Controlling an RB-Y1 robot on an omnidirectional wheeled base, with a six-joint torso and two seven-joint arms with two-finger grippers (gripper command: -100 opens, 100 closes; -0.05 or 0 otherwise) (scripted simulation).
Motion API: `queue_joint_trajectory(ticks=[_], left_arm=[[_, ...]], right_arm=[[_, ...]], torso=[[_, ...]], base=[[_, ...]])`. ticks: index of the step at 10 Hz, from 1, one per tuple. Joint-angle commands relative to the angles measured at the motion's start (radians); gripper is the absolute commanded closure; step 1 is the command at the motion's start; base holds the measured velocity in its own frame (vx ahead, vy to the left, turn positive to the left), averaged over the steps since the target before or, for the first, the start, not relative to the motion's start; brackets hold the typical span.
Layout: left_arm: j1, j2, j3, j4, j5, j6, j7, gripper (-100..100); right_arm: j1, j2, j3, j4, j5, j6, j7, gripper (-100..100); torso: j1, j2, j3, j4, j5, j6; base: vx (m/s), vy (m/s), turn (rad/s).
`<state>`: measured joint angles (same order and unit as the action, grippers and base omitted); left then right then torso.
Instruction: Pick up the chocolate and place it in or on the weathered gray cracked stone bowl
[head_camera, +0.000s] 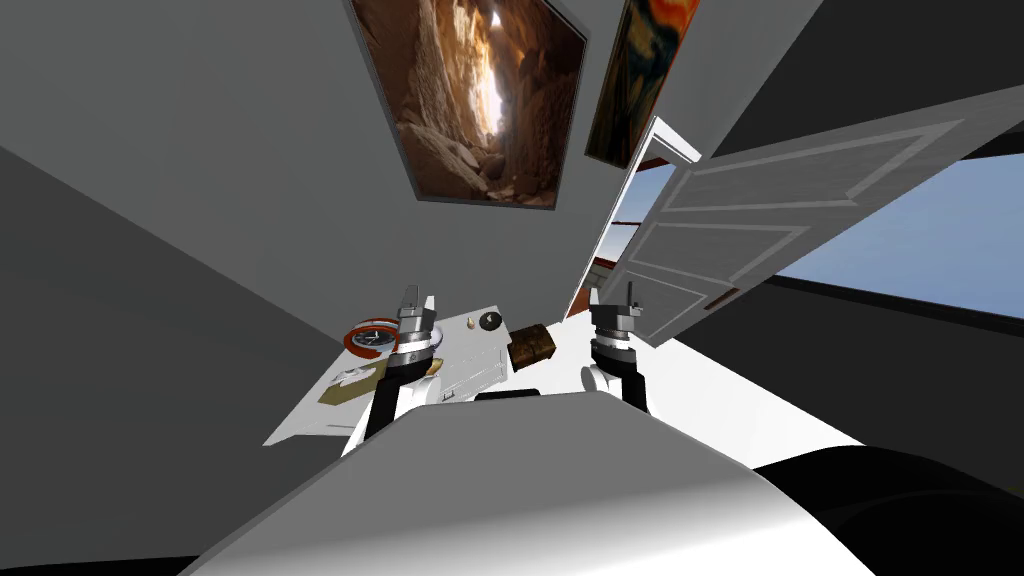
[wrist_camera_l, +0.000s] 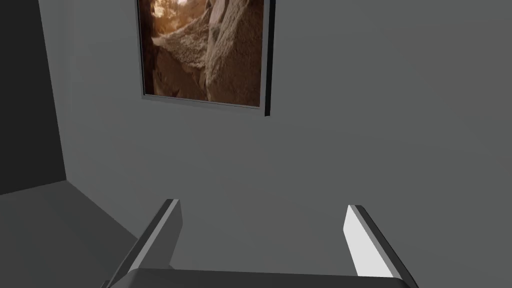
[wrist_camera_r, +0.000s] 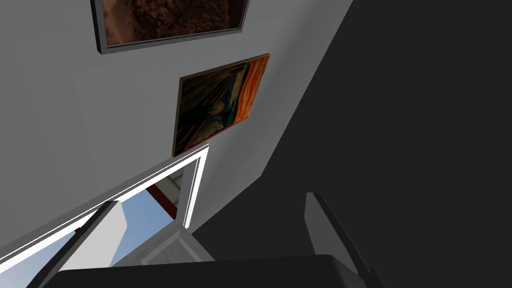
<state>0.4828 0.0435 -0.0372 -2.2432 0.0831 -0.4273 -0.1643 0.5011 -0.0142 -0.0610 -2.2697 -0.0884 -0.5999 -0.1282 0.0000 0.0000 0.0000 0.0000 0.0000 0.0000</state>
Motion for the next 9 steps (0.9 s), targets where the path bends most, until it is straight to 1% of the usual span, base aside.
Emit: queue_joint_trajectory(ticks=[1,5,7,9], left_arm=[[-0.005,0.035,-0.003,0.017,-0.003,0.015,-0.002,-100],[-0.022,0.098,-0.015,0.074,-0.013,0.062,-0.010,-100],[-0.035,0.128,-0.023,0.112,-0.021,0.093,-0.015,-100],[-0.049,0.157,-0.033,0.153,-0.030,0.127,-0.021,-100]], right_arm=[[0.000,0.000,0.000,0.000,0.000,0.000,0.000,0],[0.000,0.000,0.000,0.000,0.000,0.000,0.000,0],[0.000,0.000,0.000,0.000,0.000,0.000,0.000,0],[0.000,0.000,0.000,0.000,0.000,0.000,0.000,0]], torso=[[0.000,0.000,0.000,0.000,0.000,0.000],[-0.001,0.006,0.004,0.001,0.000,0.000],[-0.001,0.009,0.005,0.002,0.000,0.000],[-0.002,0.010,0.006,0.002,0.000,0.000]], base=[[-0.045,-0.008,-0.052],[-0.097,-0.022,-0.053],[-0.131,-0.025,-0.067],[-0.176,-0.032,-0.073]])
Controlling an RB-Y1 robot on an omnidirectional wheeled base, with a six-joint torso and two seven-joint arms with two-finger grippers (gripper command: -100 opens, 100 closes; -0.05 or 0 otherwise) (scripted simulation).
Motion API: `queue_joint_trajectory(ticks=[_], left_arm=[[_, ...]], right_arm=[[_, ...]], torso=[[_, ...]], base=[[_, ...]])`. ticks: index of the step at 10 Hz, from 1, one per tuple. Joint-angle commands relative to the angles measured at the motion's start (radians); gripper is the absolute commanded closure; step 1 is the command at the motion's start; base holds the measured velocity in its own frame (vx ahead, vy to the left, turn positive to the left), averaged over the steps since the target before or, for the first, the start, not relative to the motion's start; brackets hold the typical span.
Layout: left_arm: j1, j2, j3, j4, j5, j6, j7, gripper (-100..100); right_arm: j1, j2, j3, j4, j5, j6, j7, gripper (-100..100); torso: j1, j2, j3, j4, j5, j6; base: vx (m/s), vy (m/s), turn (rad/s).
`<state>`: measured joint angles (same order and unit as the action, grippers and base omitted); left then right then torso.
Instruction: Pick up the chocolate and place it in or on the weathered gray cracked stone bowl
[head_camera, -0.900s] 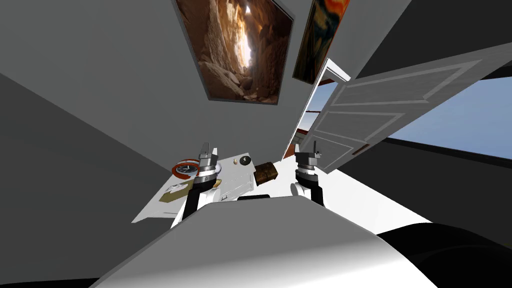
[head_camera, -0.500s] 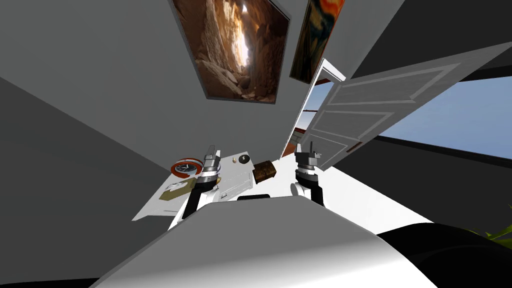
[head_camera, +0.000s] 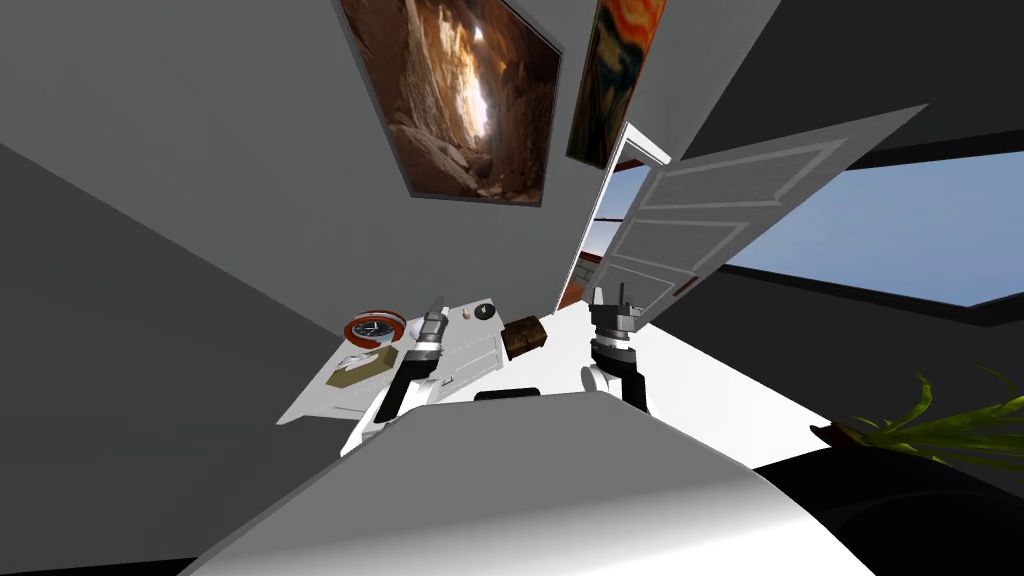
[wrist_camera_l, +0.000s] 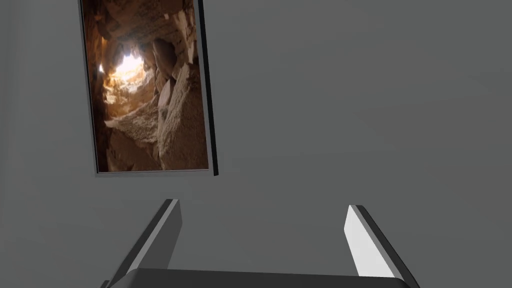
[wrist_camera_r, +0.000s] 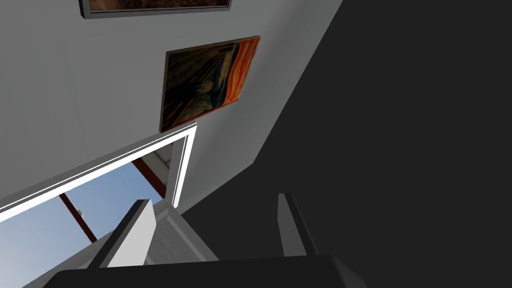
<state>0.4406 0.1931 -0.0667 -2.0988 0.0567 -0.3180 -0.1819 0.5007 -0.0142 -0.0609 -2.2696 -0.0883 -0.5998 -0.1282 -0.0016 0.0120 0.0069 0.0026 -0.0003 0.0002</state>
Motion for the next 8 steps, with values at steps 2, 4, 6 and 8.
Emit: queue_joint_trajectory(ticks=[2,4,6,8], left_arm=[[-0.022,0.037,-0.014,0.052,-0.014,0.054,-0.009,-100],[-0.038,0.067,-0.025,0.095,-0.024,0.093,-0.016,-100],[-0.054,0.101,-0.035,0.139,-0.034,0.134,-0.022,-100],[-0.069,0.138,-0.045,0.184,-0.043,0.179,-0.027,-100]], right_arm=[[0.000,0.000,0.000,0.000,0.000,0.000,0.000,0],[0.000,0.000,0.000,0.000,0.000,0.000,0.000,0],[0.000,0.000,0.000,0.000,0.000,0.000,0.000,0],[0.000,0.000,0.000,0.000,0.000,0.000,0.000,0]], torso=[[0.001,-0.001,0.000,0.000,0.000,0.000],[0.002,-0.001,-0.001,0.000,0.000,0.000],[0.001,-0.001,0.000,0.000,0.000,0.000],[0.001,-0.004,-0.002,-0.001,0.000,0.000]], base=[[-0.156,-0.022,-0.078],[-0.163,-0.008,-0.084],[-0.153,-0.019,-0.094],[-0.119,-0.025,-0.092]])
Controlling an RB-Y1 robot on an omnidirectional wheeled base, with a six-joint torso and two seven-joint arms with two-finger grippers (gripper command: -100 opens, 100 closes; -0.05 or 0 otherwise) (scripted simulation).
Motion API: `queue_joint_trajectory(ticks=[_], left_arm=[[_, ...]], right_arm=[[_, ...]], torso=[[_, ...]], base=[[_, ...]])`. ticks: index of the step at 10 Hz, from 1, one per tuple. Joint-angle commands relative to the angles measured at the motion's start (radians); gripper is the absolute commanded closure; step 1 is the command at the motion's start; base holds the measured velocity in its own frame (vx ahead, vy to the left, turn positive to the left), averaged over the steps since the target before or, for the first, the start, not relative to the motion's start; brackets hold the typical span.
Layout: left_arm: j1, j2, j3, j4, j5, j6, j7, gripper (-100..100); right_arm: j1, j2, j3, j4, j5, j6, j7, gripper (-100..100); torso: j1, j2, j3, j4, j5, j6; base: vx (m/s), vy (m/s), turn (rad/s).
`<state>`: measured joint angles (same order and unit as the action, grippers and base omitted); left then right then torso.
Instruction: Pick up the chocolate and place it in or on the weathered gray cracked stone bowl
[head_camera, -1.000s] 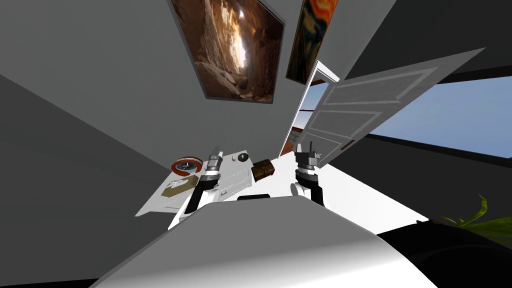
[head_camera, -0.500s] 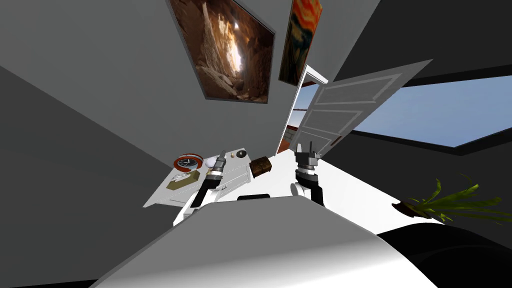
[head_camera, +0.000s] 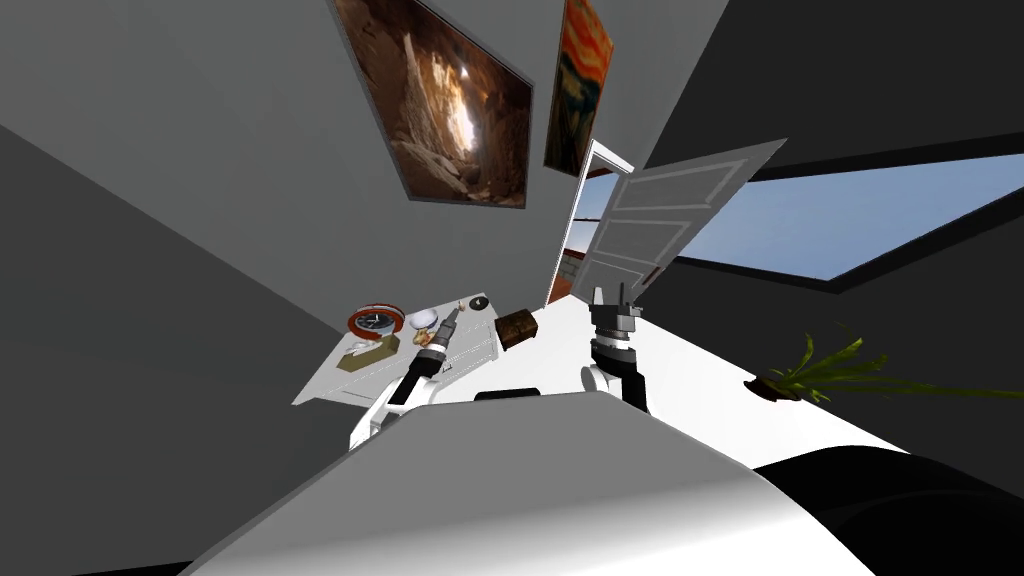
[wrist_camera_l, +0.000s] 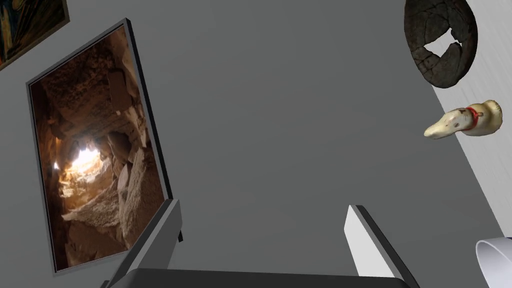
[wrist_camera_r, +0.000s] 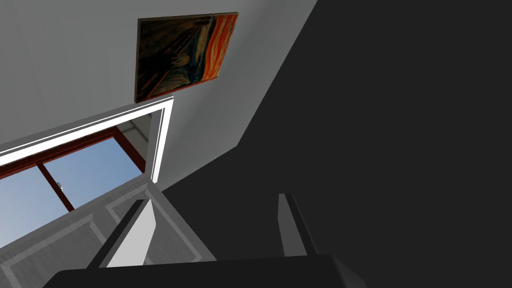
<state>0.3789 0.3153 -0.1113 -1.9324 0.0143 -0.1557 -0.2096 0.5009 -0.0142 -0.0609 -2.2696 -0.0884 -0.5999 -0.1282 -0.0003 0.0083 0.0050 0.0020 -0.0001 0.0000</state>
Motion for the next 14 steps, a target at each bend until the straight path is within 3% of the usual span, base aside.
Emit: queue_joint_trajectory(ticks=[1,3,4,7,8,12,13,14], left_arm=[[-0.015,0.037,-0.005,0.040,-0.005,0.040,-0.002,-100],[-0.029,0.081,-0.013,0.087,-0.011,0.090,-0.007,-100],[-0.029,0.081,-0.013,0.087,-0.011,0.090,-0.007,-100],[-0.045,0.153,-0.022,0.159,-0.016,0.167,-0.013,-100],[-0.045,0.153,-0.022,0.159,-0.016,0.172,-0.013,-100],[-0.061,0.254,-0.031,0.258,-0.016,0.287,-0.018,-100],[-0.061,0.254,-0.031,0.257,-0.016,0.291,-0.018,-100],[-0.064,0.280,-0.032,0.281,-0.015,0.321,-0.019,-100]], right_arm=[[0.000,0.000,0.000,0.000,0.000,0.000,0.000,0],[0.000,0.000,0.000,0.000,0.000,0.000,0.000,0],[0.000,0.000,0.000,0.000,0.000,0.000,0.000,0],[0.000,0.000,0.000,0.000,0.000,0.000,0.000,0],[0.000,0.000,0.000,0.000,0.000,0.000,0.000,0],[0.001,0.000,0.000,0.000,0.000,0.000,0.000,0],[0.001,0.000,0.000,0.000,0.000,0.000,0.000,0],[0.001,0.000,0.000,0.000,0.000,0.000,0.000,0]], torso=[[0.000,0.000,0.000,0.000,0.000,0.000],[0.000,-0.004,-0.002,-0.001,0.000,0.000],[0.000,-0.006,-0.003,-0.001,0.000,0.000],[0.001,-0.010,-0.006,-0.002,0.000,0.000],[0.001,-0.011,-0.006,-0.002,0.000,0.000],[0.002,-0.015,-0.008,-0.003,0.000,0.000],[0.002,-0.016,-0.009,-0.003,0.000,0.000],[0.003,-0.015,-0.009,-0.003,0.001,0.000]], base=[[-0.096,-0.023,-0.117],[-0.037,-0.025,-0.142],[-0.006,-0.011,-0.032],[0.027,-0.015,-0.141],[0.041,-0.003,-0.029],[0.089,-0.006,-0.148],[0.096,0.010,-0.064],[0.085,0.007,-0.097]])
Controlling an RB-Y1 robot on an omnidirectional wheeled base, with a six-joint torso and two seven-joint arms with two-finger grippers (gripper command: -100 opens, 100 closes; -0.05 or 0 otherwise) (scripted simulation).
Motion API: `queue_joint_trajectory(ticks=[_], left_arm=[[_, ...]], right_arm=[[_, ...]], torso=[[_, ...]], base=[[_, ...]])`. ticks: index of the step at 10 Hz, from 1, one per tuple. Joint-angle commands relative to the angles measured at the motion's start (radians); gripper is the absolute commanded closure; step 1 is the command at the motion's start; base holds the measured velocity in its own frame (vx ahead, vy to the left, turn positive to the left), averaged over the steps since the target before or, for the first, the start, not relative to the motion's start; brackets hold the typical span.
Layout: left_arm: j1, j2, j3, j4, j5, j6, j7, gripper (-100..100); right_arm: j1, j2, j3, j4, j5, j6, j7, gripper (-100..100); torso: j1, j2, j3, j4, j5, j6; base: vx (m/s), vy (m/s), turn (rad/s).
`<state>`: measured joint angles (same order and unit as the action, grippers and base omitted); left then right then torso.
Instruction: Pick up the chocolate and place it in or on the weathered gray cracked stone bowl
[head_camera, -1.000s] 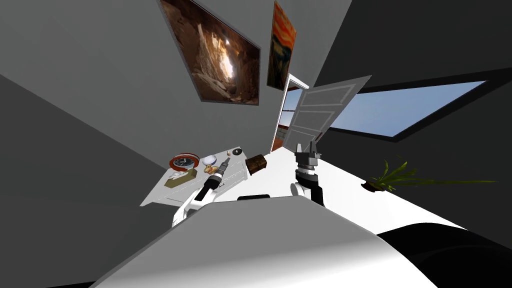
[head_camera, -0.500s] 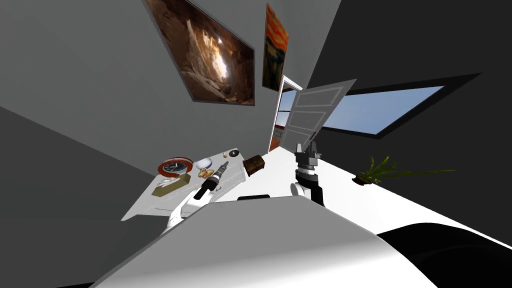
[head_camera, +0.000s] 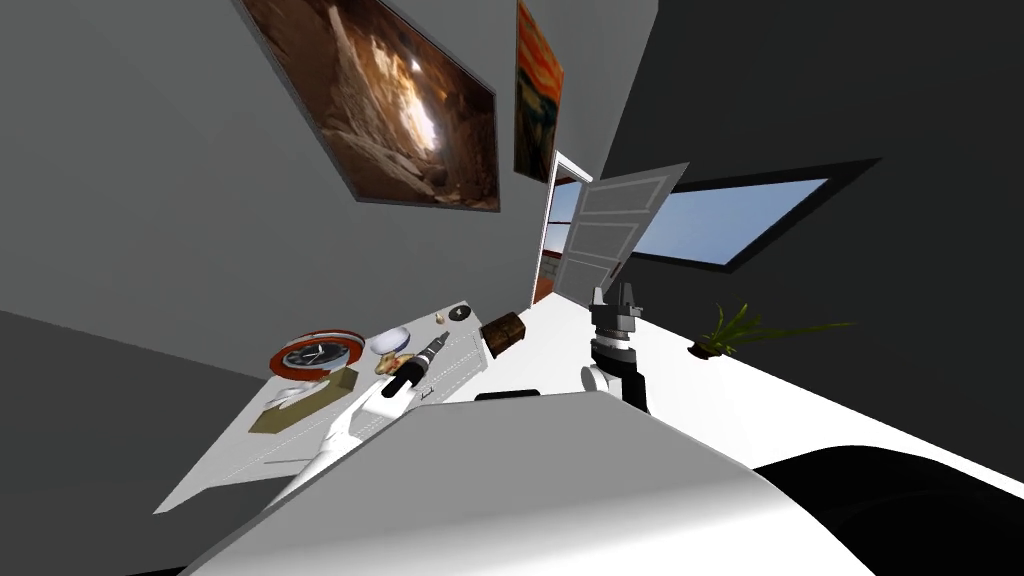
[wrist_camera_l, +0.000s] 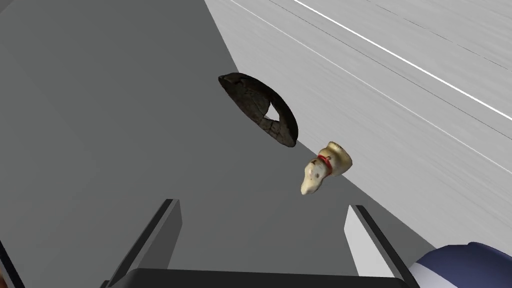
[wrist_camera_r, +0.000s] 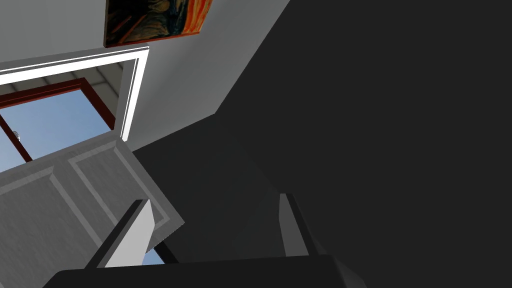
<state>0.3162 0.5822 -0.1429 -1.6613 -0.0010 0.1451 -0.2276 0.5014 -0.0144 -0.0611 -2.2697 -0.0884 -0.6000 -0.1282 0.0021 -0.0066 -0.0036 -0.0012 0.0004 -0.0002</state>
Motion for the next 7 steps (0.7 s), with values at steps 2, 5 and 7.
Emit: queue_joint_trajectory(ticks=[2,5,7], left_arm=[[-0.007,0.064,-0.004,0.055,0.003,0.074,-0.002,-100],[-0.015,0.137,-0.008,0.117,0.008,0.158,-0.004,-100],[-0.021,0.180,-0.009,0.153,0.010,0.206,-0.004,-100]], right_arm=[[0.000,0.000,0.000,0.000,0.000,0.000,0.000,0],[0.000,0.000,0.000,0.000,0.000,0.000,0.000,0],[0.000,0.000,0.000,0.000,0.000,0.000,0.000,0]], torso=[[0.000,-0.001,-0.001,0.000,0.000,0.000],[0.000,-0.004,-0.003,-0.001,0.000,0.000],[0.000,-0.003,-0.002,-0.001,0.000,0.000]], base=[[0.131,-0.002,-0.185],[0.156,0.004,-0.171],[0.143,0.020,-0.130]])
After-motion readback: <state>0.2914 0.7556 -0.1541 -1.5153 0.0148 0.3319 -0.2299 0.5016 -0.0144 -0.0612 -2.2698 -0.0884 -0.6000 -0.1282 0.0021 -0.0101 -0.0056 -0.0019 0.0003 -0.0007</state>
